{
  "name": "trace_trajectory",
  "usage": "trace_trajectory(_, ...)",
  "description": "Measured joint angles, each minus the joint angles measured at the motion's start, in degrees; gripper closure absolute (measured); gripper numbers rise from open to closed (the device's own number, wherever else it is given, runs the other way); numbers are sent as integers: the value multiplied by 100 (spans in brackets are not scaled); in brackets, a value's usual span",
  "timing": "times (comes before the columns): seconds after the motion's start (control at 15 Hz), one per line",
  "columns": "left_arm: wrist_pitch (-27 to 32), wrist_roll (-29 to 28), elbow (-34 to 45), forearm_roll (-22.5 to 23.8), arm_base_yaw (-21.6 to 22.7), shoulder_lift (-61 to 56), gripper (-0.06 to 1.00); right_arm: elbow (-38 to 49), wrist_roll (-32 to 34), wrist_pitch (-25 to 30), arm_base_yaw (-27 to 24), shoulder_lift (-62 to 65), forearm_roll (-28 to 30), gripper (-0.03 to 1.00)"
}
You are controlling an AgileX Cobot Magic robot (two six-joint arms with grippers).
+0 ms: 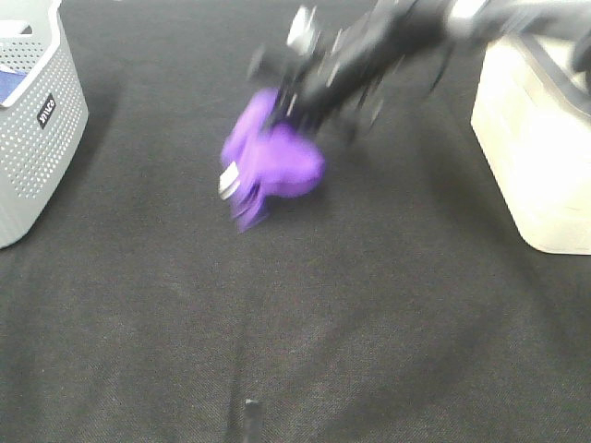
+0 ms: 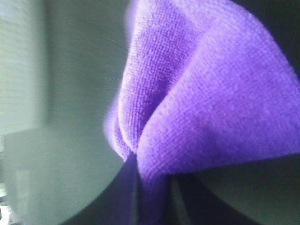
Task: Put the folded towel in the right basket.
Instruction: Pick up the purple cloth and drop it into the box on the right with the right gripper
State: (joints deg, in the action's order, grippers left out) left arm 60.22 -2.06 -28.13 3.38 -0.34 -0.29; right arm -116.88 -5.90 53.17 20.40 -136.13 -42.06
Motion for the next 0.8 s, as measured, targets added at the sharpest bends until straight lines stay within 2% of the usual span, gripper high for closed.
trace_trajectory(0.2,0,0,0,0,0,0,-4,0,-126,361,-647,1536,321,86)
trace_trajectory(0.4,0,0,0,0,0,0,-4,-11,-223,756,-1713,2836,1679,86)
trace_trajectory(0.47,0,0,0,0,0,0,-4,-11,-223,756,-1713,2836,1679,86)
trace_trajectory(0.6,0,0,0,0,0,0,-4,-17,-201,1003,-2343,3083,2487,86)
trace_trajectory(0.8,0,0,0,0,0,0,-4,-17,-120,1066,-3019,3060,2991,86)
